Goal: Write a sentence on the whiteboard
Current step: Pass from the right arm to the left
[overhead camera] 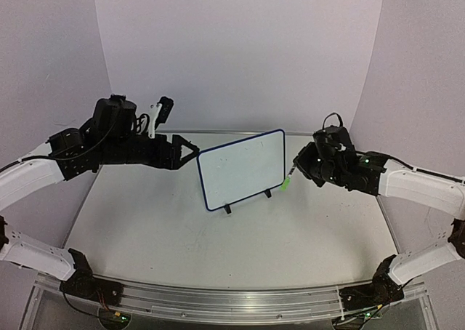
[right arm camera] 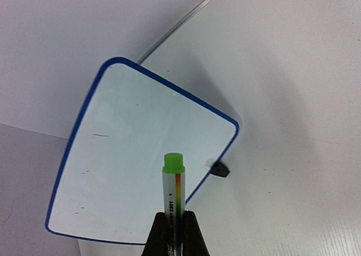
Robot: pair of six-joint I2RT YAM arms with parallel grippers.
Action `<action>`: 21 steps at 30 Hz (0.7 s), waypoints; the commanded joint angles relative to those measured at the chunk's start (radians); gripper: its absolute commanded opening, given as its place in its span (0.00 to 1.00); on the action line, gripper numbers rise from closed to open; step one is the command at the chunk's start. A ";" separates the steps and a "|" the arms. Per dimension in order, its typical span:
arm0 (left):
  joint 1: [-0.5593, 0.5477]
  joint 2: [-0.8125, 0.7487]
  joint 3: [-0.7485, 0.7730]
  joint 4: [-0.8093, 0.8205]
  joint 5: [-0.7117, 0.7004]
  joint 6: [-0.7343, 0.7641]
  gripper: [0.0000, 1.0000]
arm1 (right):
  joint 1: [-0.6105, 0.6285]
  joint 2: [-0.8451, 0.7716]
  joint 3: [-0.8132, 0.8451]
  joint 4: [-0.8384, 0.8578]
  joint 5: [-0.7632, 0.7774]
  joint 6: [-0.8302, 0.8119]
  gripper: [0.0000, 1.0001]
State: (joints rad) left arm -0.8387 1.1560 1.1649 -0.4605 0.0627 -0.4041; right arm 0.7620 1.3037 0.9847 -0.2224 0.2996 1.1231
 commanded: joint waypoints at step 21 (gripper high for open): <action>-0.154 0.267 0.087 0.395 0.160 -0.198 0.65 | 0.174 0.177 0.233 0.519 -0.028 -0.111 0.00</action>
State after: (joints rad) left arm -0.9897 1.3978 1.1844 -0.0945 0.2169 -0.5908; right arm 0.9222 1.4620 1.1612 0.2270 0.2839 1.0218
